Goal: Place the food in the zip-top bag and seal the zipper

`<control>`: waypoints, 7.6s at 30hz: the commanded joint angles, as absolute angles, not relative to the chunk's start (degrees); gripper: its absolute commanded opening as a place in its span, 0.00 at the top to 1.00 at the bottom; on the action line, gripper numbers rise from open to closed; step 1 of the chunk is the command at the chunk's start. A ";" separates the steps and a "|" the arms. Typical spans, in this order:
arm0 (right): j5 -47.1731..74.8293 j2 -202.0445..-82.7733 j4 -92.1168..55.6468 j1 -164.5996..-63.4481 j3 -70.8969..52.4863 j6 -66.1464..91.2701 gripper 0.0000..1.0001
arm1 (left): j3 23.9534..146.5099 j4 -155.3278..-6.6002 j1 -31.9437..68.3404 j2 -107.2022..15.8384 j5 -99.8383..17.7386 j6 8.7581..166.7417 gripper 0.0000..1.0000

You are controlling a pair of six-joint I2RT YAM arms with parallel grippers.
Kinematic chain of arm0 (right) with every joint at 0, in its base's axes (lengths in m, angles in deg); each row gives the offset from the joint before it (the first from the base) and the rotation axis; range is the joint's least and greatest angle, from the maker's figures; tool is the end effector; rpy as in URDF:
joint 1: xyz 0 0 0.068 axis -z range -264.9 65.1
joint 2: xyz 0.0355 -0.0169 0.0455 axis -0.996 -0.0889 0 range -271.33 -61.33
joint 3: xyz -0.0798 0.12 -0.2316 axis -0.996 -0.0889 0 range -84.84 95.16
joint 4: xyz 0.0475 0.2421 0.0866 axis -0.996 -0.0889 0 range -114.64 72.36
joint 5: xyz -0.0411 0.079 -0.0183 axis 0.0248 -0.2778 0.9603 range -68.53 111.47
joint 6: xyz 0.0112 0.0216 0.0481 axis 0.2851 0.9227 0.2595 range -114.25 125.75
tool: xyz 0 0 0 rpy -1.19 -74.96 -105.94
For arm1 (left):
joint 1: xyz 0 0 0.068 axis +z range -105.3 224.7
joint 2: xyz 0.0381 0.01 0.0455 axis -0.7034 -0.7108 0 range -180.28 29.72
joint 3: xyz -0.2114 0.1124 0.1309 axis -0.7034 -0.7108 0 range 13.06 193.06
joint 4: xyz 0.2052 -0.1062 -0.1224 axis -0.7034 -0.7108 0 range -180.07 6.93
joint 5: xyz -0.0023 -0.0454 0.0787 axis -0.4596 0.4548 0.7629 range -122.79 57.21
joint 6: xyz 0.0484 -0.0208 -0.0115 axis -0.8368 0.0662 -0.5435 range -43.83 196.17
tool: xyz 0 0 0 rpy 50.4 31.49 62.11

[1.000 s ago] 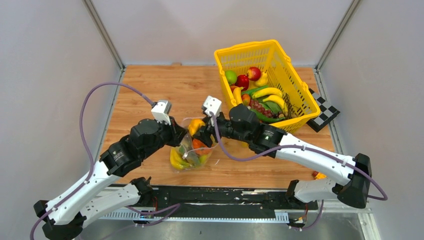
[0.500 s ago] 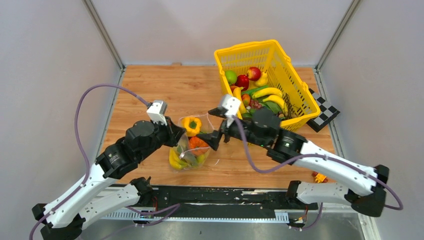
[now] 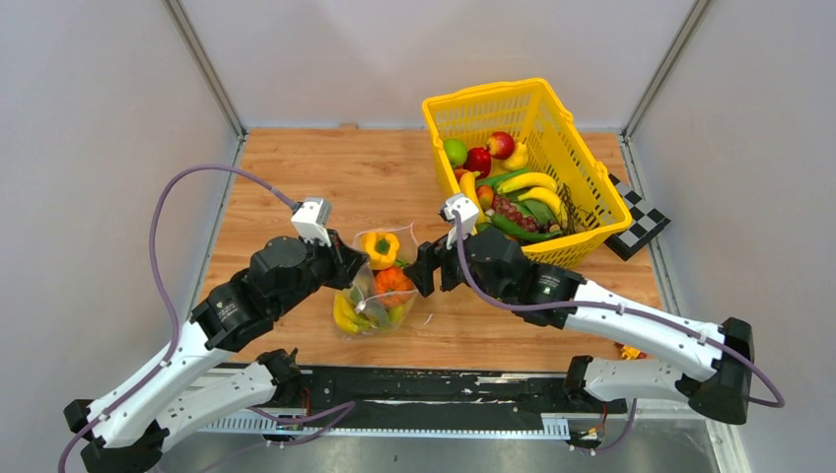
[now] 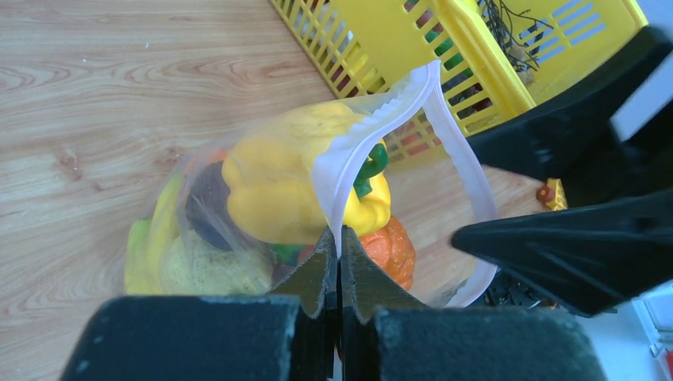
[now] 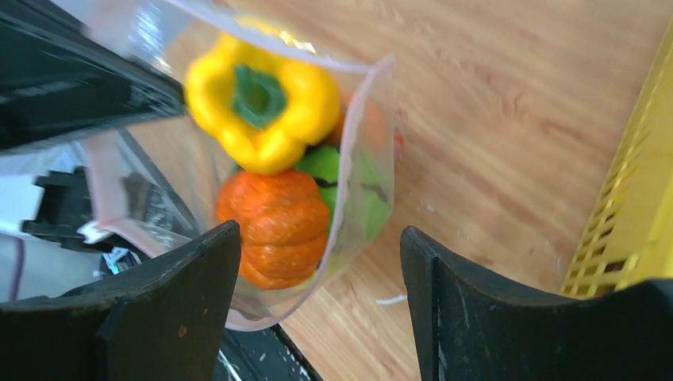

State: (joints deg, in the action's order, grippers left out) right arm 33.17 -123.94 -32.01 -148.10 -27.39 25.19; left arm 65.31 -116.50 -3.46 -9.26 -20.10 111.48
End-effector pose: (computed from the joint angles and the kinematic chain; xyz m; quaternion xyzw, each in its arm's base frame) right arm 0.1194 0.2204 0.3492 -0.2482 0.7759 0.3164 0.4860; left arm 0.1003 -0.1002 0.3567 0.0283 0.8170 -0.3110 0.4848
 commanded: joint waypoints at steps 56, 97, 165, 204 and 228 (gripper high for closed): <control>-29.43 -133.83 -70.88 -135.32 0.13 -34.50 1.00 | 76.98 -117.42 -3.38 -5.92 -23.00 85.66 0.00; -29.30 -141.52 -72.57 -132.71 6.37 -33.92 0.89 | 60.60 -104.07 -3.33 -7.16 -40.52 78.36 0.00; 13.19 -151.05 -73.38 -133.32 3.36 1.52 1.00 | 55.07 -104.83 -3.37 -4.53 -28.69 86.01 0.00; -9.20 -124.10 -57.42 -135.87 -17.31 0.77 1.00 | 58.01 -71.46 9.90 -36.22 -78.64 85.56 0.00; 4.85 -118.79 -54.99 -135.87 -19.23 6.88 0.85 | 59.32 -71.17 9.87 -33.71 -76.92 86.67 1.00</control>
State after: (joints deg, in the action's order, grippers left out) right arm -3.26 -123.89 -57.69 -135.55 -19.41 2.81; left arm 57.90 -72.63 9.83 -39.38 -79.14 86.32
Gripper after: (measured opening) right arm 0.070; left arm 0.008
